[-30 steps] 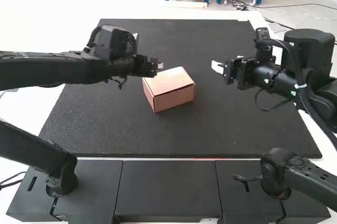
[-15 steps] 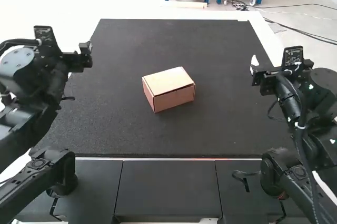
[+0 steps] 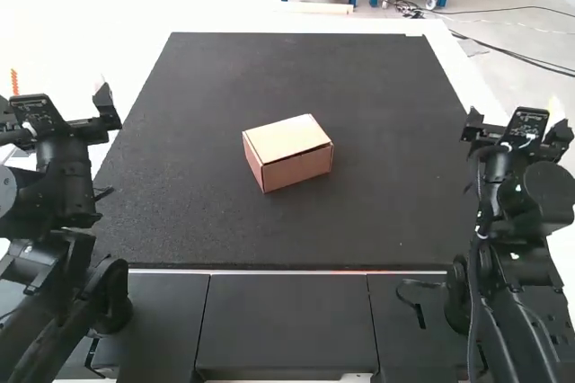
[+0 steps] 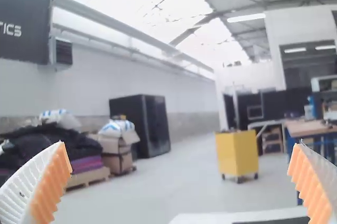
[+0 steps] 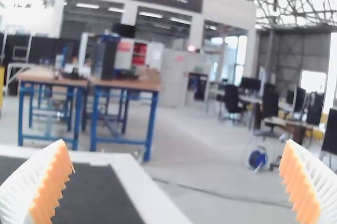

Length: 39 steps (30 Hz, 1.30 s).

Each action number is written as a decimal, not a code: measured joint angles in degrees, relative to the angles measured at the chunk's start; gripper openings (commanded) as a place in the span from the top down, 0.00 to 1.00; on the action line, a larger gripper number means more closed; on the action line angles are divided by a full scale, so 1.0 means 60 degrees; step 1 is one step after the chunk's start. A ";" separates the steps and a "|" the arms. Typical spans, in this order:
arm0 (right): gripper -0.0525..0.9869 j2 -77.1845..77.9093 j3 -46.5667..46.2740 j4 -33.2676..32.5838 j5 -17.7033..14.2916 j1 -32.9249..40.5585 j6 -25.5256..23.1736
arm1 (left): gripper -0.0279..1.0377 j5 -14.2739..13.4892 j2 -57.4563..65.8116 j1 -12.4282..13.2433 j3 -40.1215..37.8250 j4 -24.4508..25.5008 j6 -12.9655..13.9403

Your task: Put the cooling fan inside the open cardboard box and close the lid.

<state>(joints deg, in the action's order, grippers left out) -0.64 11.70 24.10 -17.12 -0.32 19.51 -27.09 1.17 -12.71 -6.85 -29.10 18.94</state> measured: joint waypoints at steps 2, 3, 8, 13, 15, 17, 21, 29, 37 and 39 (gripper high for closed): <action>0.07 0.0000 -0.0357 0.0149 0.0098 -0.0040 -0.0040 | 0.06 -0.0022 -0.0004 0.0000 0.0448 -0.0623 0.0299; 0.07 -0.0004 -0.0437 0.0011 0.0127 -0.0040 -0.0076 | 0.06 -0.0033 -0.0004 -0.0004 0.0692 -0.0874 0.0459; 0.07 0.0007 -0.0444 0.0215 0.0215 -0.0040 -0.0342 | 0.06 -0.0138 -0.0033 -0.0011 0.1089 -0.0914 0.0965; 0.07 0.0007 -0.0444 0.0208 0.0208 -0.0040 -0.0572 | 0.06 -0.0597 -0.0073 0.0087 0.1089 -0.0710 0.1217; 0.07 0.0007 -0.0448 0.0208 0.0208 -0.0040 -0.0656 | 0.06 -0.0736 -0.0073 0.0208 0.1086 -0.0710 0.1257; 0.07 0.0007 -0.0452 0.0193 0.0204 -0.0040 -0.0776 | 0.06 -0.0801 -0.0073 0.0342 0.1089 -0.0743 0.1279; 0.07 0.0007 -0.0452 0.0011 0.0200 -0.0040 -0.0882 | 0.06 -0.0925 -0.0073 0.0801 0.1089 -0.0900 0.1308; 0.07 0.0004 -0.0492 -0.0251 0.0393 -0.0040 -0.0703 | 0.06 -0.0940 -0.0073 0.1963 0.1089 -0.0834 0.1140; 0.07 0.0011 -0.0503 -0.0463 0.1541 -0.0040 -0.0882 | 0.06 0.0576 -0.0080 0.1974 0.1082 -0.0452 -0.1348; 0.07 0.0015 -0.0503 -0.1275 0.1752 -0.0040 -0.1308 | 0.06 0.0860 -0.0084 0.1974 0.1082 0.0812 -0.2142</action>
<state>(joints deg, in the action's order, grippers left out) -0.56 8.69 16.45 -6.61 -0.56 11.66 -21.93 0.67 -0.86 -0.36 -24.23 6.09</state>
